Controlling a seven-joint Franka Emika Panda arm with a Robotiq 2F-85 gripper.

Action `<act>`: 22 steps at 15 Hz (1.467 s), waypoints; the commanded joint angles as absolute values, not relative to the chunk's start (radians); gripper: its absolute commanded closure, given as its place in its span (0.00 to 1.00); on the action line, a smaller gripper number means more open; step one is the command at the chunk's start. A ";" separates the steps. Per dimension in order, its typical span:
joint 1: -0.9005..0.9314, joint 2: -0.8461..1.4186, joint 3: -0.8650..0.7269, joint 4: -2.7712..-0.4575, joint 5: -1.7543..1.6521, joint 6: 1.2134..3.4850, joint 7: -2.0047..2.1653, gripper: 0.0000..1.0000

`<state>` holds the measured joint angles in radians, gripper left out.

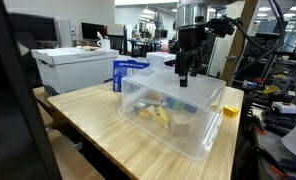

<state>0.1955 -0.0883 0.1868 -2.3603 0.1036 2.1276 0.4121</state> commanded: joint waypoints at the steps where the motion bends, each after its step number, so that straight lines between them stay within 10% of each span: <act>1: 0.170 -0.107 0.182 -2.398 0.080 2.092 0.472 0.00; 22: 0.093 -0.164 0.131 -2.457 0.069 2.025 0.523 0.00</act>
<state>0.1147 -0.1323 0.1327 -2.4129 0.1036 2.0314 0.4837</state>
